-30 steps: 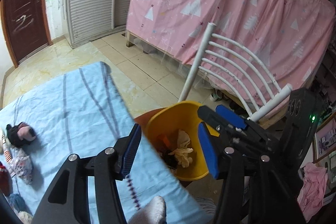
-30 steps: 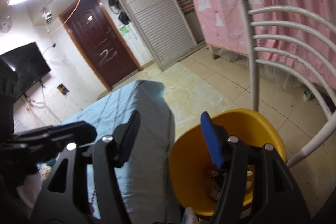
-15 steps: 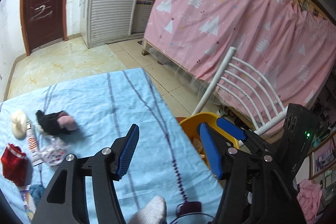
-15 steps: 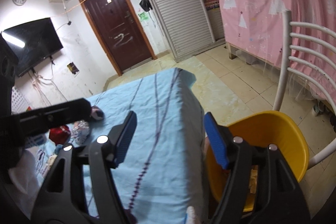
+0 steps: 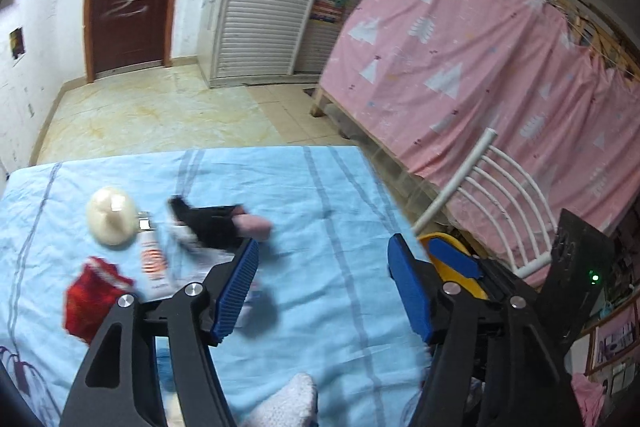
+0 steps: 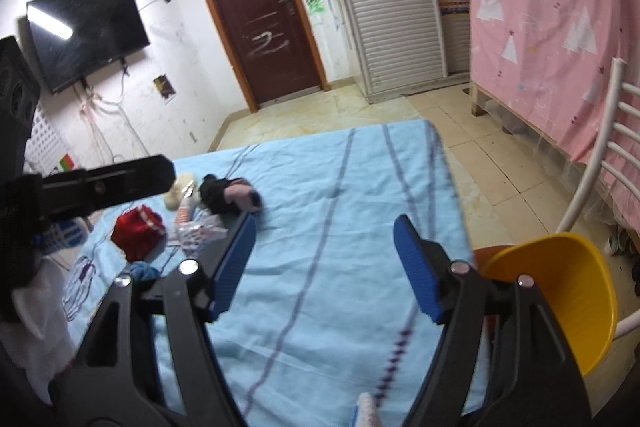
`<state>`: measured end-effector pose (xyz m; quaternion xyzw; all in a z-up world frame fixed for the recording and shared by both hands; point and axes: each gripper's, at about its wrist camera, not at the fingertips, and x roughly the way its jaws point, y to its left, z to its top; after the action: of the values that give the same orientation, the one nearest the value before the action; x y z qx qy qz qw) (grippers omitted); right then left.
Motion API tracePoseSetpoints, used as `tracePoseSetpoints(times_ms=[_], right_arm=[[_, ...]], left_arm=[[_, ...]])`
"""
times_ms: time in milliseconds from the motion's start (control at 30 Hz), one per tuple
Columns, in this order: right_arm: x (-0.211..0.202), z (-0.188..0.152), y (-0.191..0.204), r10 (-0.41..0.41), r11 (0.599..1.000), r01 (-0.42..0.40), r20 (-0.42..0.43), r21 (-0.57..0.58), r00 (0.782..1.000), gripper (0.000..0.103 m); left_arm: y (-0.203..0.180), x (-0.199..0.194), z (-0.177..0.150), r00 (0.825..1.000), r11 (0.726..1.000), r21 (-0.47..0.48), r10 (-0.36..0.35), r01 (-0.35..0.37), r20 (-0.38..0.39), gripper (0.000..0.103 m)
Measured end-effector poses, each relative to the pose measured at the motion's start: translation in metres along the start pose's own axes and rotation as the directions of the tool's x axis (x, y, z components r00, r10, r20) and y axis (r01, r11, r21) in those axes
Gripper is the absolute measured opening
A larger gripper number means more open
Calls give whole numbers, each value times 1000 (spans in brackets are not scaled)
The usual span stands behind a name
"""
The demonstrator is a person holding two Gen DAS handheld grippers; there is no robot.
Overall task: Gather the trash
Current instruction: 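Move both tools back over the bed clutter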
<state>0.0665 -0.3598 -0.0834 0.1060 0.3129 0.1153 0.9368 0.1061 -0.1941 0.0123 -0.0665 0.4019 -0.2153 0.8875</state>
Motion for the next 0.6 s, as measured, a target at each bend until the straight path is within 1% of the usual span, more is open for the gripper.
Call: tracePoseSetpoints(times_ms=[100,233,367,433,533,600], right_arm=[[10,-1,15,10,1000,-11,-22,-22,1000,73],[23,-2,38,29,998,-33,-58,-59,998,74],[32,-4,60,41,994,-50,-88,-102,995,75],[37,-4,69,44,991,-56,-98,-118,994,79],[45,-4,81,46,988,-63,-119,-141,992,80],[50,-5,87,47,986,-67,-131,-152,990,80]], left_arm=[[24,-3,0,1000,999,-36,23,-23,1,59],[52,-5,-1,999,995,-85,49,-50,-4,60],[71,-9,-3,997,992,-101,75,-75,1,60],[82,-13,-5,993,988,-105,116,-114,7,60],[100,-16,-7,982,977,-106,187,-186,3,61],[114,-17,-9,978,971,-118,206,-207,-13,61]])
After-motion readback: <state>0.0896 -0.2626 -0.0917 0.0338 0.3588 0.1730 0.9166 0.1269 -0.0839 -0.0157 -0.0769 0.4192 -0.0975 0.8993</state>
